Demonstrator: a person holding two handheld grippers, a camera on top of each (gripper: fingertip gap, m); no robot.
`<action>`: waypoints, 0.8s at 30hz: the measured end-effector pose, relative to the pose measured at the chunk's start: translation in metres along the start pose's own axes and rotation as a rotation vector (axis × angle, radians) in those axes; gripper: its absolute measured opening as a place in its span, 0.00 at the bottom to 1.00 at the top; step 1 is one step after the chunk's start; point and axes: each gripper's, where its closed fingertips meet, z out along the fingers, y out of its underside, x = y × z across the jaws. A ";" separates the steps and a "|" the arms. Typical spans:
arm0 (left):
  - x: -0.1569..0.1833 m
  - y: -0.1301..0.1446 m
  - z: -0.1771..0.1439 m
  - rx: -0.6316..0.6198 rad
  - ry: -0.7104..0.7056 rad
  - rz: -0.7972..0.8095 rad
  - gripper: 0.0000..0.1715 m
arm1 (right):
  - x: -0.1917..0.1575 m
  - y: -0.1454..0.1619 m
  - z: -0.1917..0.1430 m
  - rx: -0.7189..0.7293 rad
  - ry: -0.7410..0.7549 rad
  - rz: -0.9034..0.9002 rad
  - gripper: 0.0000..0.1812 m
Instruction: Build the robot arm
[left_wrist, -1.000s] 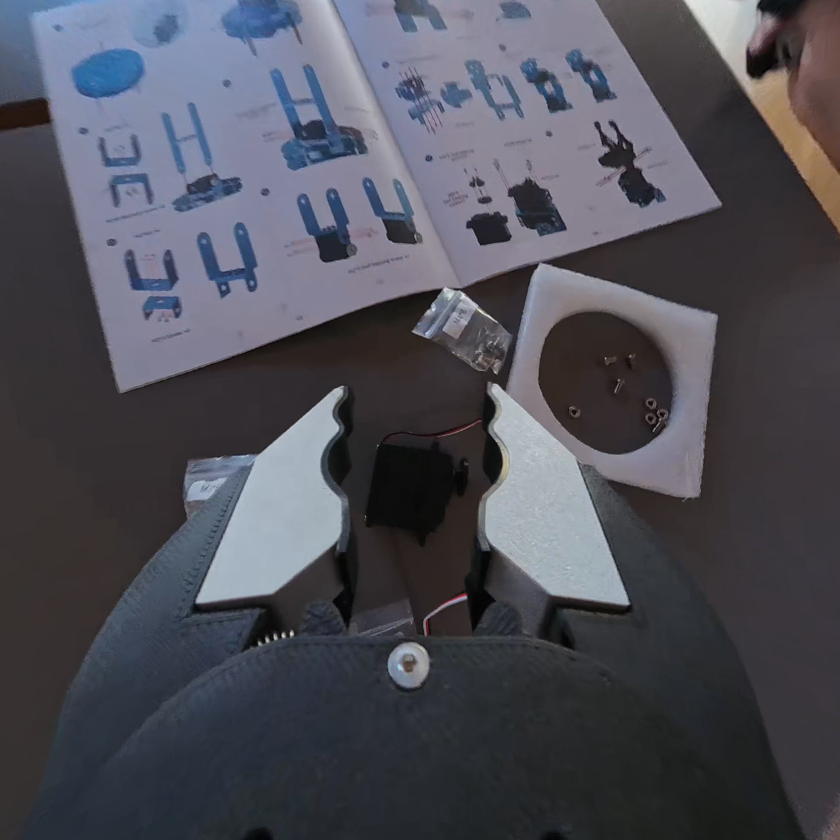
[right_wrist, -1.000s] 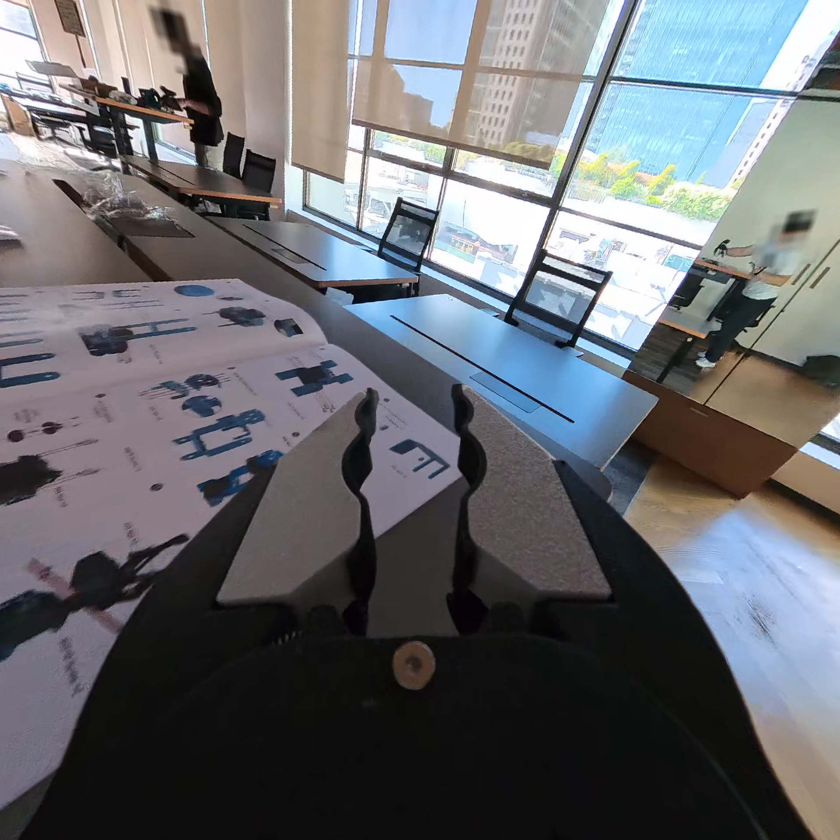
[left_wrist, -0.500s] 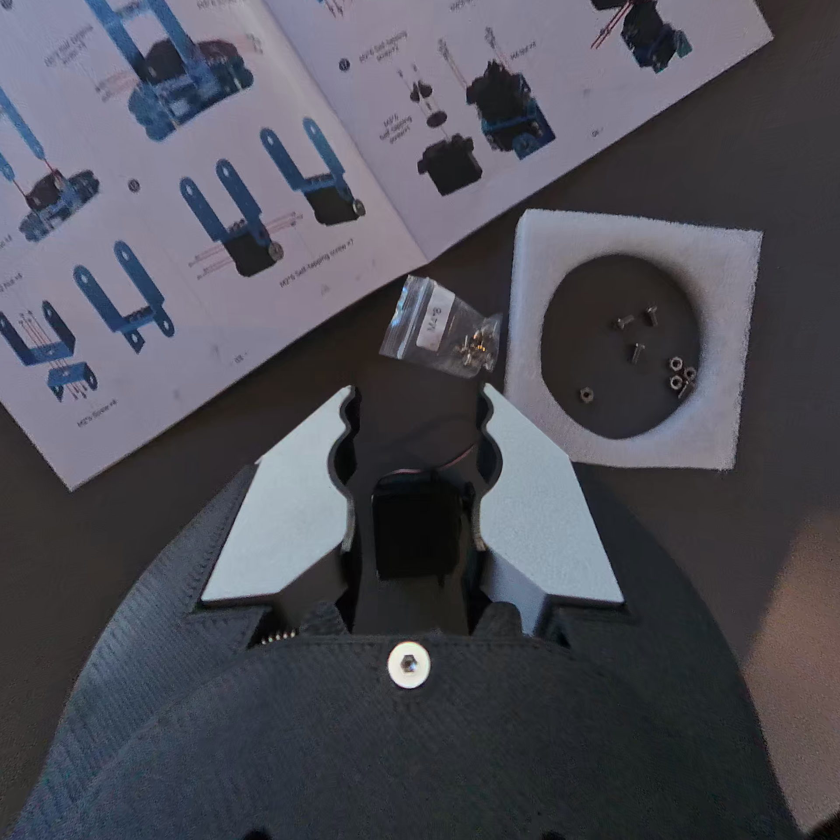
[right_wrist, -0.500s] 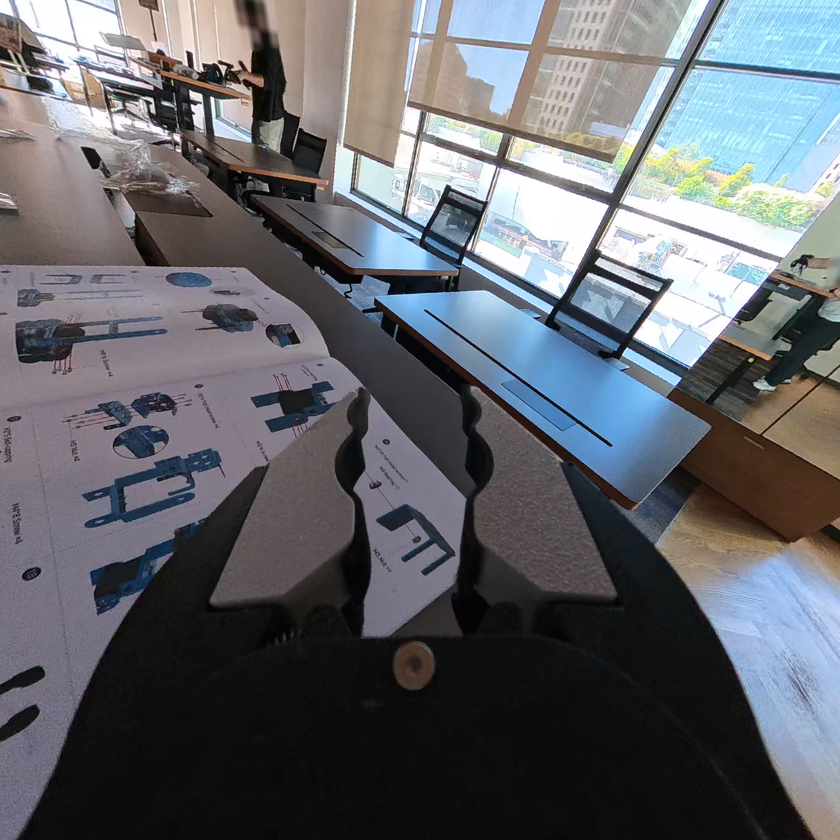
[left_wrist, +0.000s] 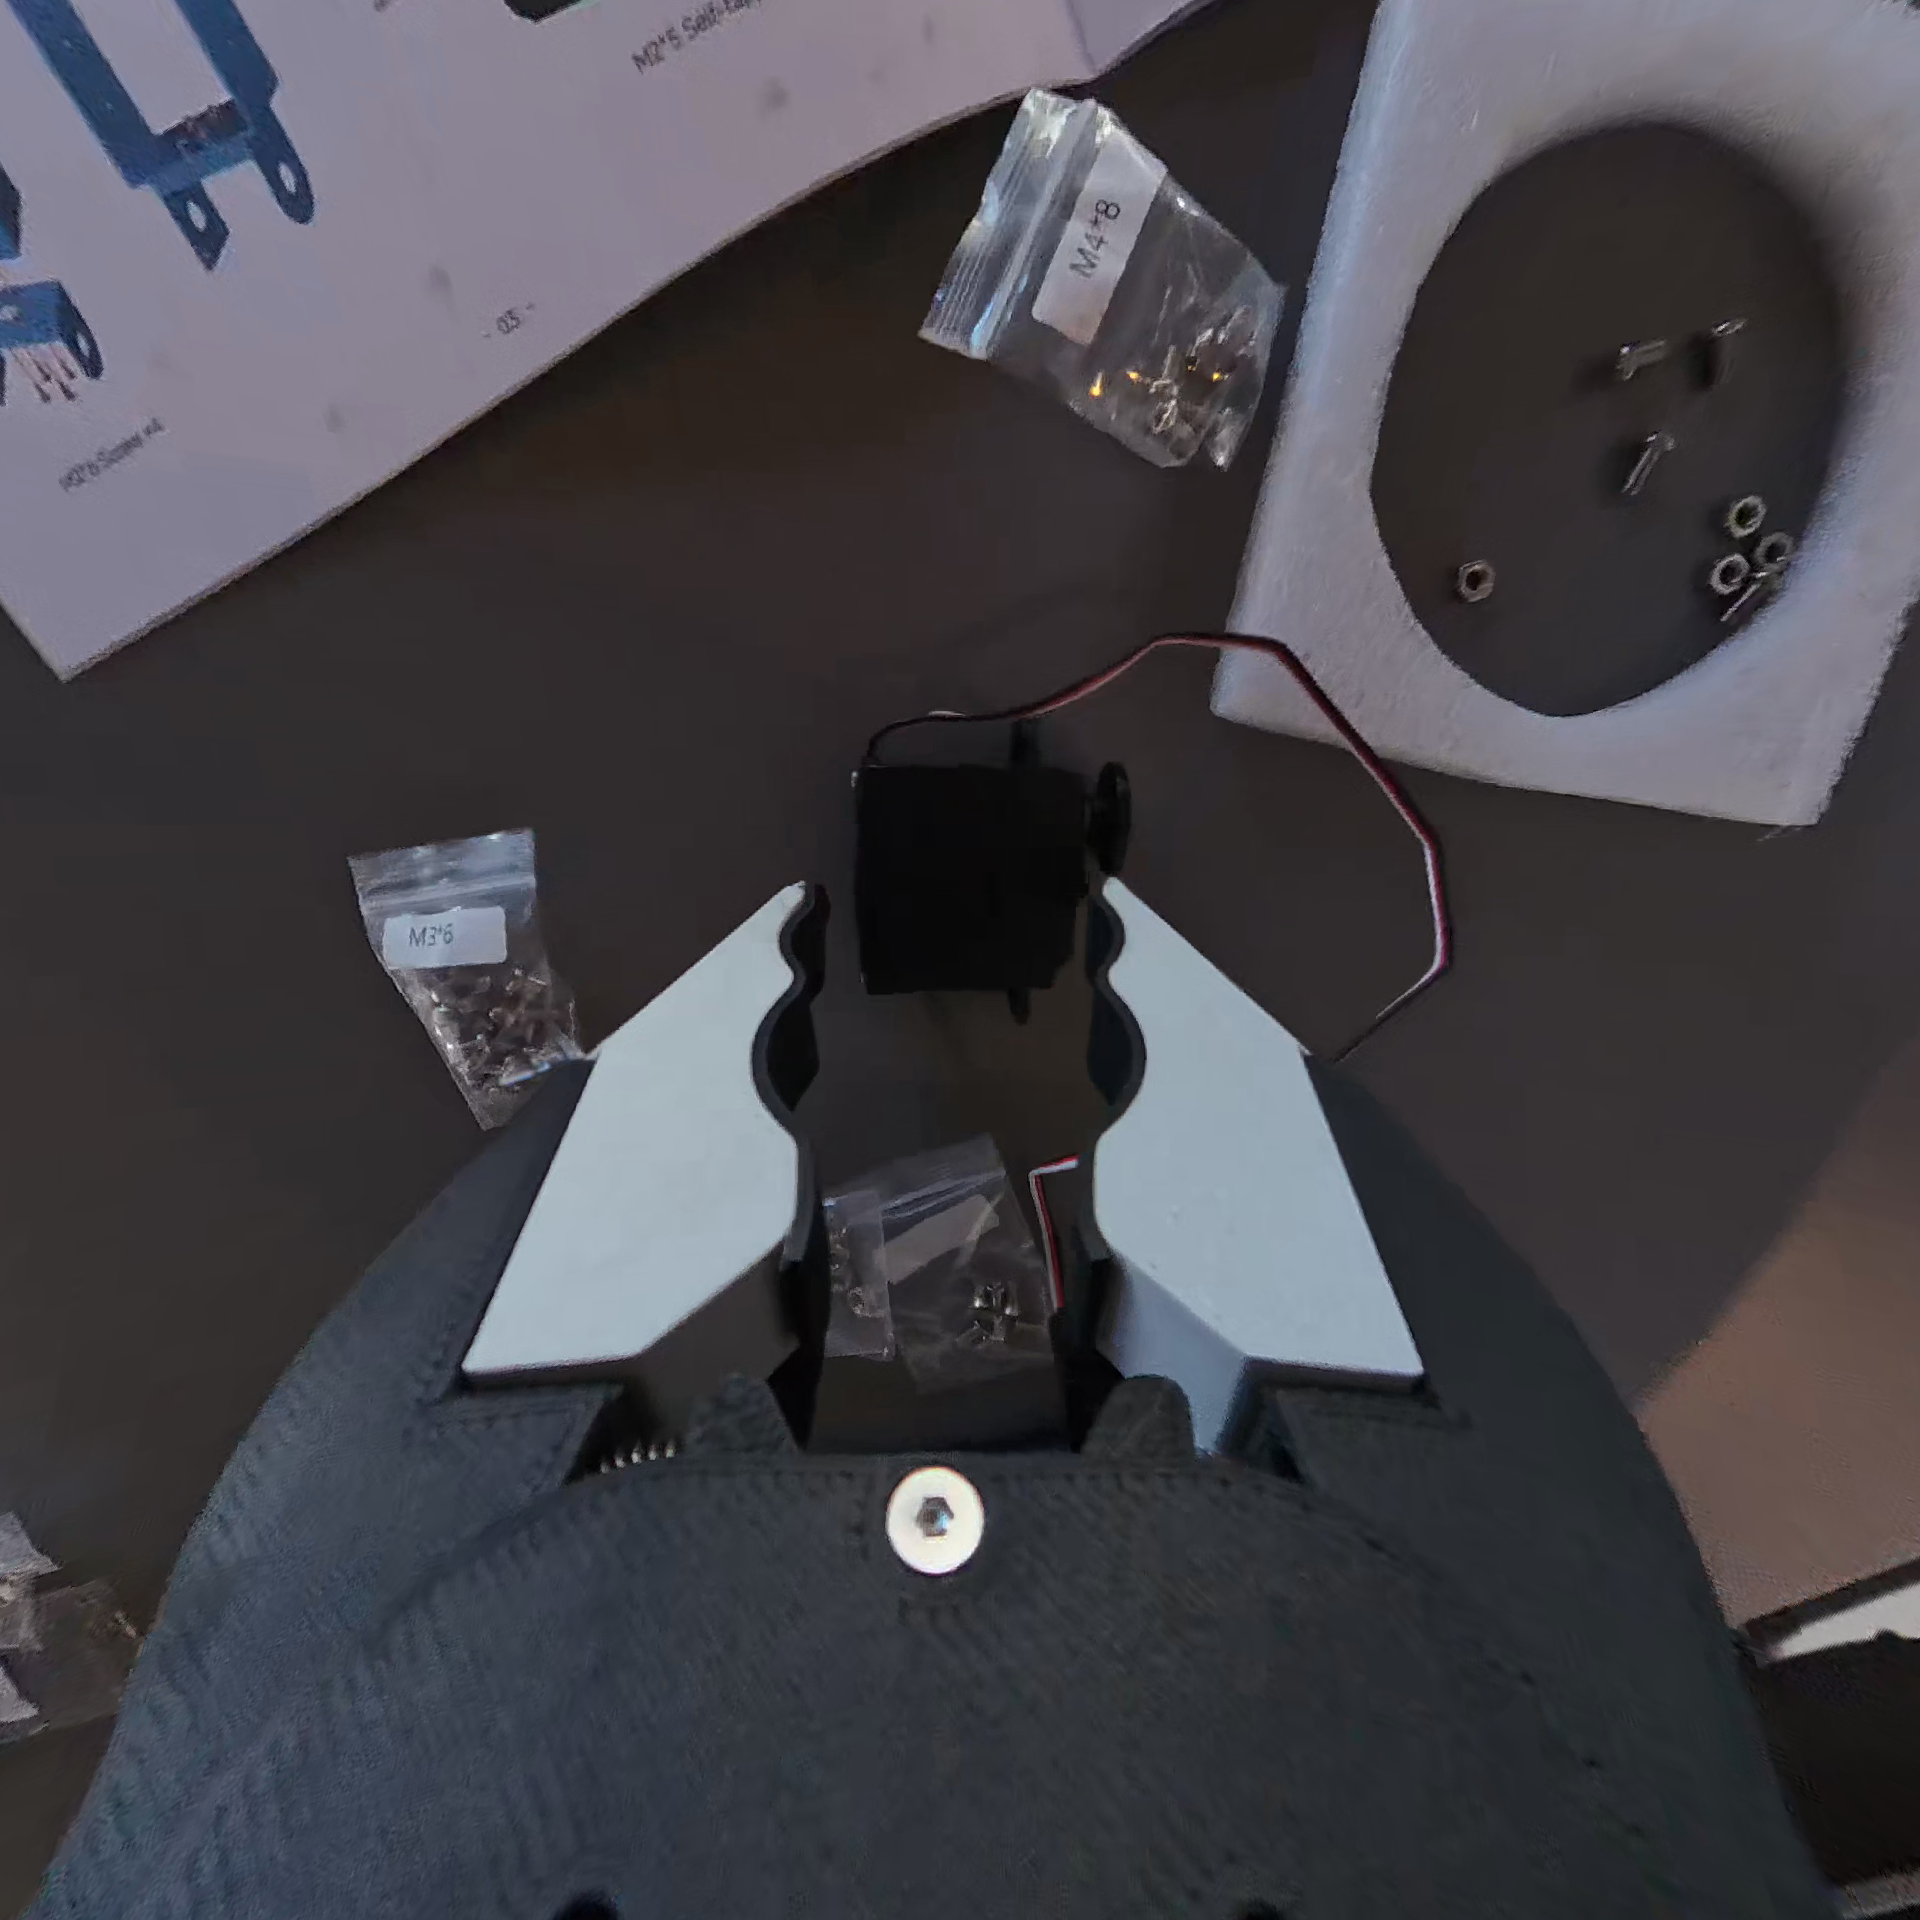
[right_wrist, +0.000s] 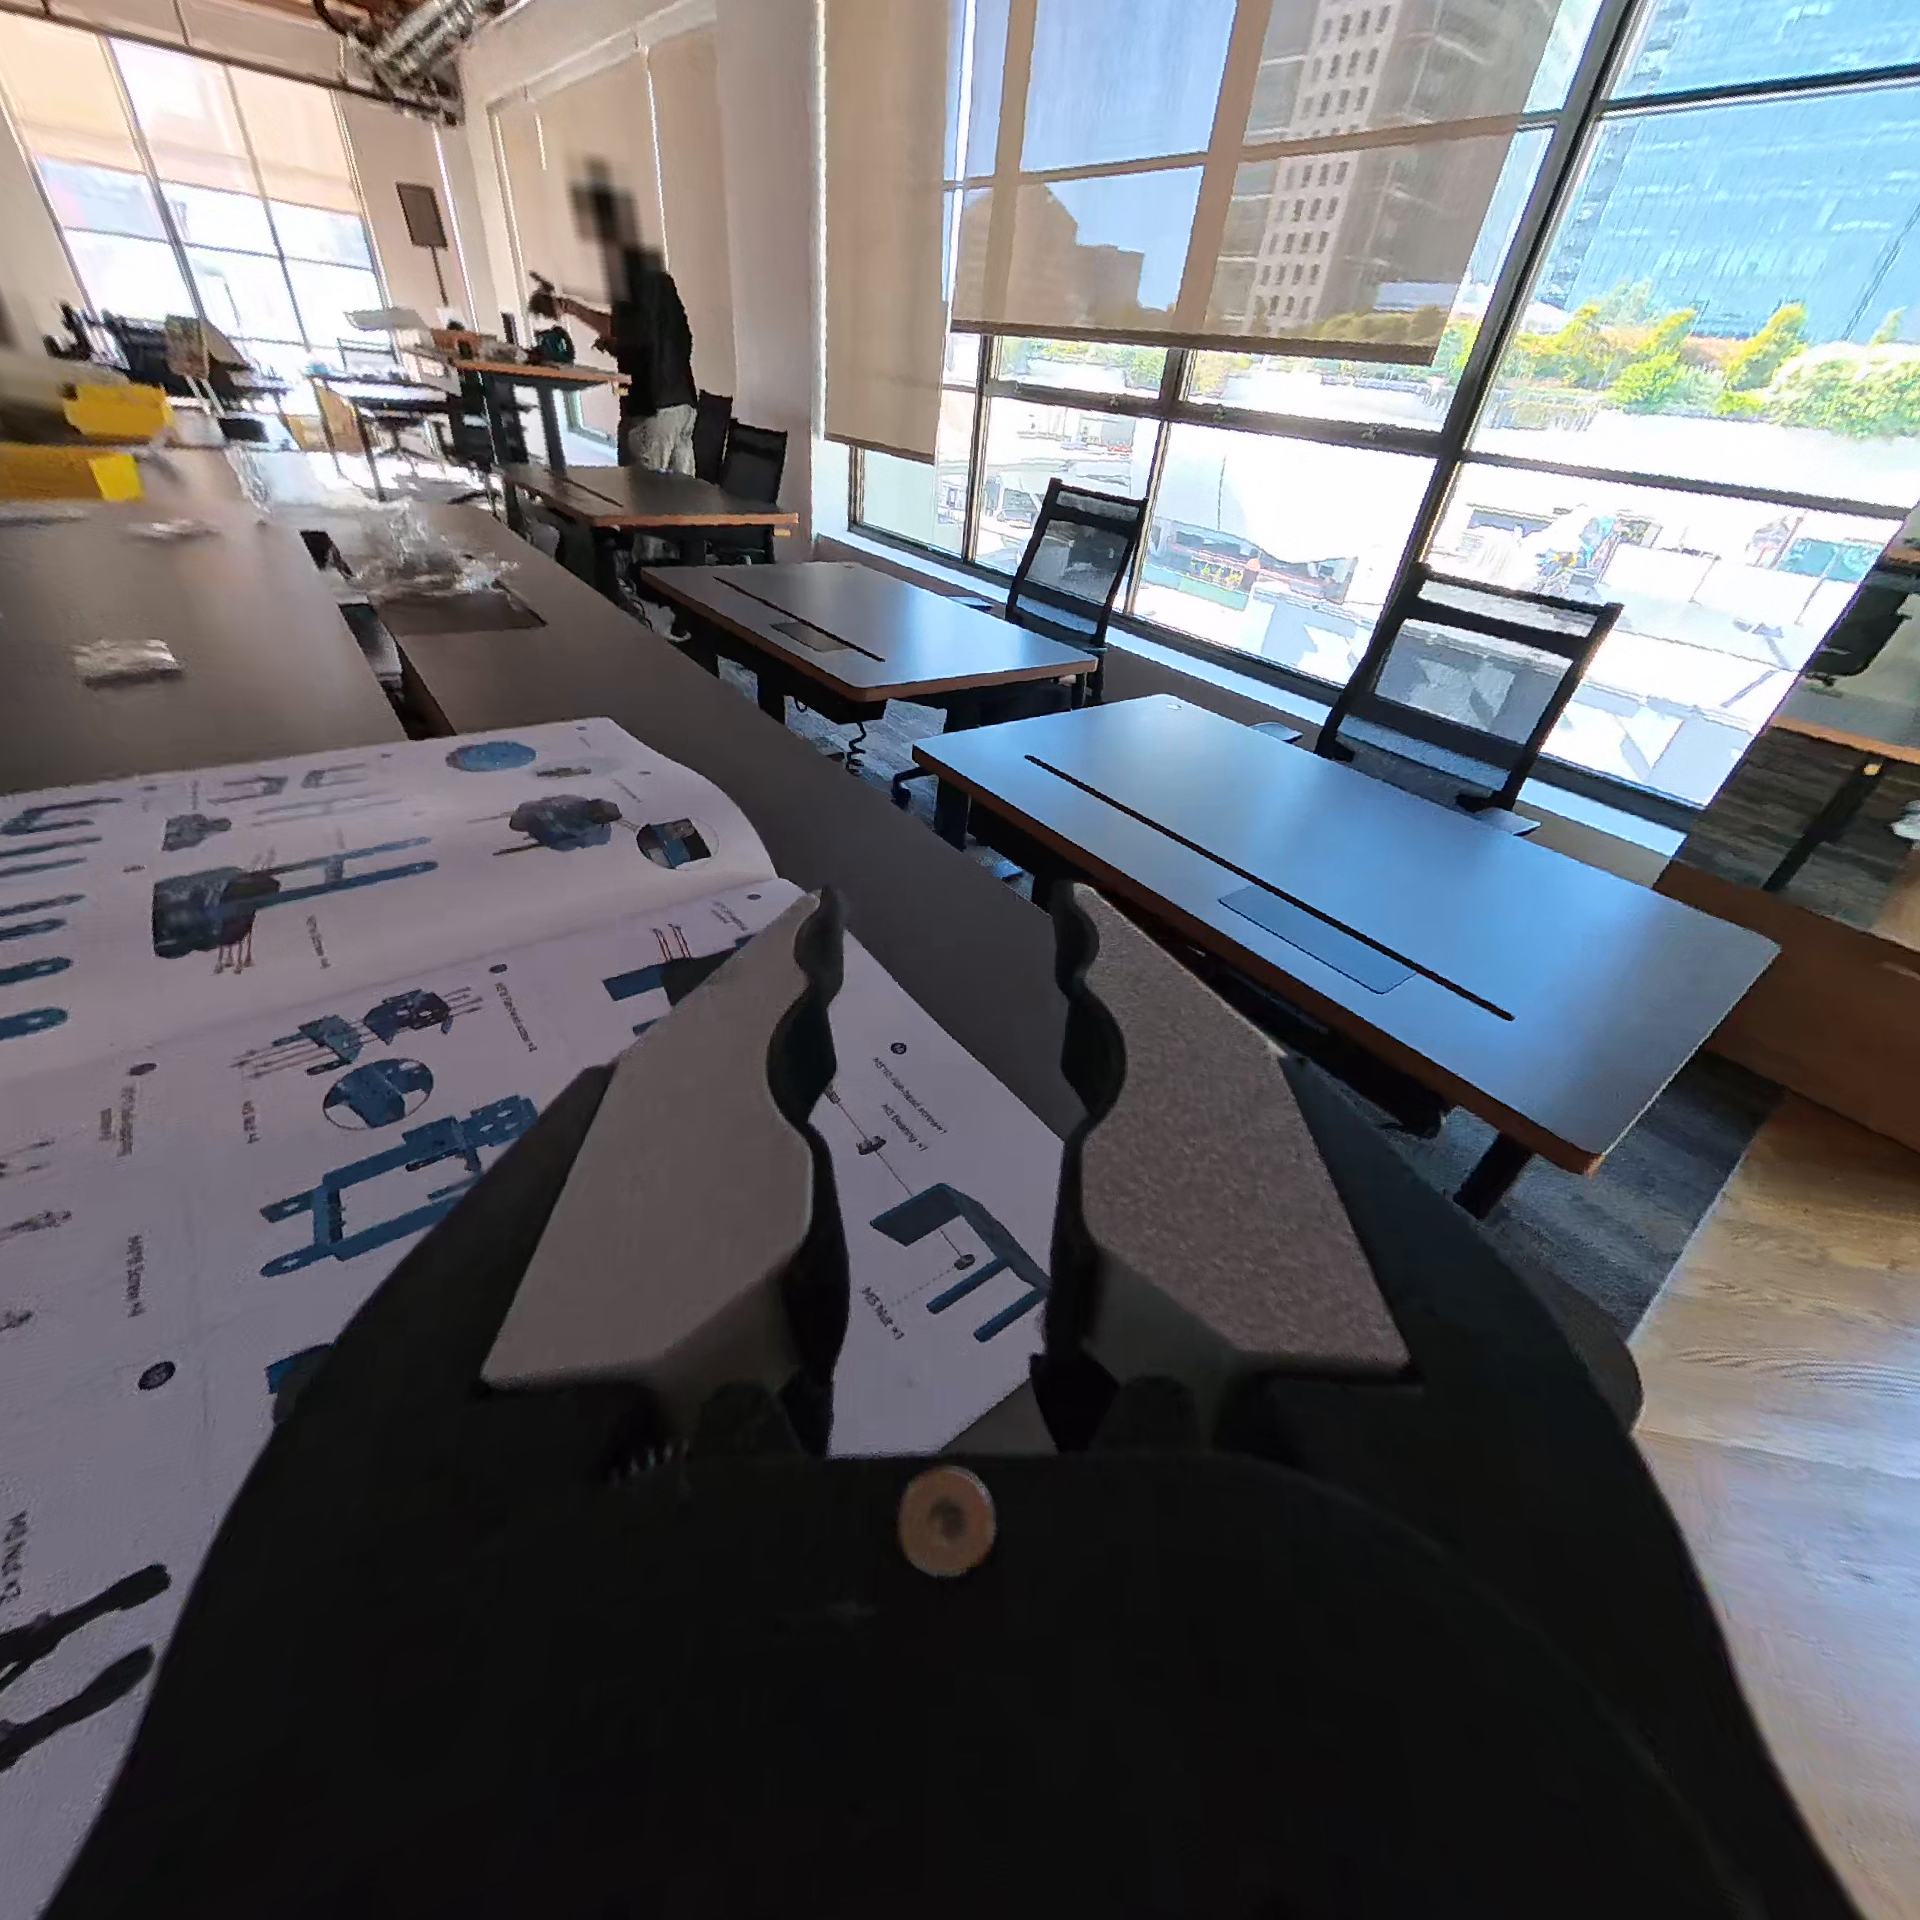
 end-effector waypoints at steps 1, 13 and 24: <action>0.000 0.001 0.002 -0.009 -0.004 0.012 0.29 | 0.002 -0.001 0.000 0.008 -0.002 0.024 0.22; 0.017 -0.004 -0.020 -0.100 0.224 -0.155 0.27 | 0.018 -0.003 -0.004 0.051 0.013 0.171 0.22; 0.002 -0.042 -0.069 -0.077 0.322 -0.216 0.27 | 0.022 -0.004 -0.006 0.072 0.011 0.213 0.20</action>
